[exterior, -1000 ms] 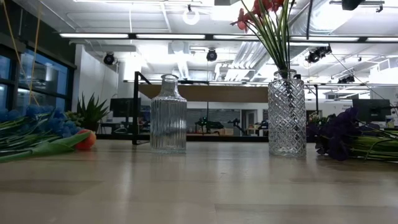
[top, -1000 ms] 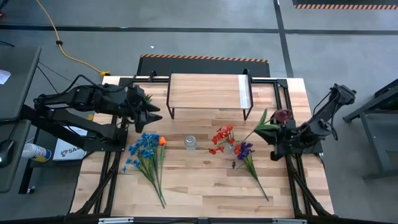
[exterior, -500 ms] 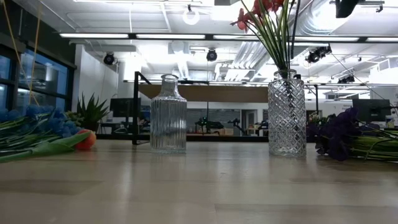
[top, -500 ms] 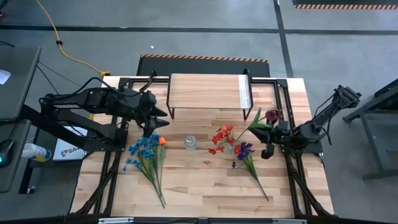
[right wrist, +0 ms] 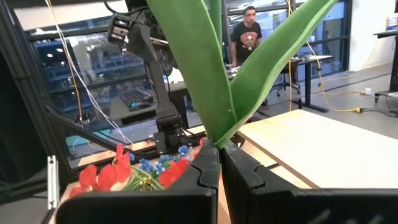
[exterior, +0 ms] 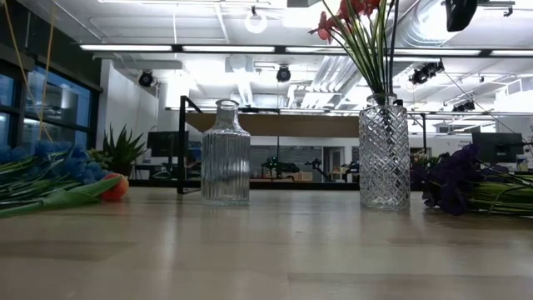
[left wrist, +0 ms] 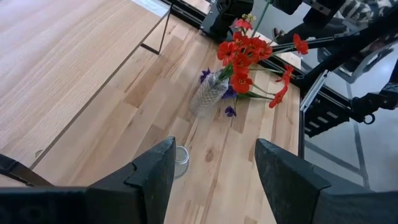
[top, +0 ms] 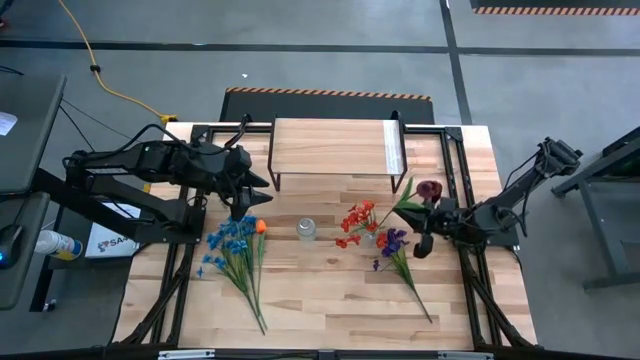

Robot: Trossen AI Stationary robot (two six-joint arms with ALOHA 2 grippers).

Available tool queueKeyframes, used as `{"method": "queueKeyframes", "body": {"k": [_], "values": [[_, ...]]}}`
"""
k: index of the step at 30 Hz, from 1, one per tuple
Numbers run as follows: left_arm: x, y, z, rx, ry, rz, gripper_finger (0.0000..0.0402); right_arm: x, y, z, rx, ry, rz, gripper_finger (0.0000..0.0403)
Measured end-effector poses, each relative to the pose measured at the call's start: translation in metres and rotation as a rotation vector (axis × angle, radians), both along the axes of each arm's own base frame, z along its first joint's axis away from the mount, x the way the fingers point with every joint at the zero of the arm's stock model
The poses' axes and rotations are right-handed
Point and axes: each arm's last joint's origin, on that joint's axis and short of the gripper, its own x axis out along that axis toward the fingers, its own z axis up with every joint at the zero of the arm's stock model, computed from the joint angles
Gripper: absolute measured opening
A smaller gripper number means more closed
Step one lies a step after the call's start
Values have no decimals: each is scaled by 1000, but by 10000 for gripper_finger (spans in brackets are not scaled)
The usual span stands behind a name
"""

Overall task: Pick and place flowers into a vace then onto a shelf
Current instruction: Put the dark red flower into the right transparent flower vase

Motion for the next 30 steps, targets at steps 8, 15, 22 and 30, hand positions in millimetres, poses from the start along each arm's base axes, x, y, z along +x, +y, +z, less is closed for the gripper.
{"method": "queueKeyframes", "body": {"k": [8, 15, 22, 30], "values": [[0, 0, 0, 0, 0, 0, 253, -5, -4, 9, -5, -44, -14, 0], [0, 0, 0, 0, 0, 0, 253, -4, -4, 3, -16, 4, -29, 0], [0, 0, 0, 0, 0, 1, 253, -4, -4, 0, -16, 29, -36, 0], [0, 0, 0, -1, 0, 1, 253, -4, -4, -2, -26, 40, -35, 0]]}}
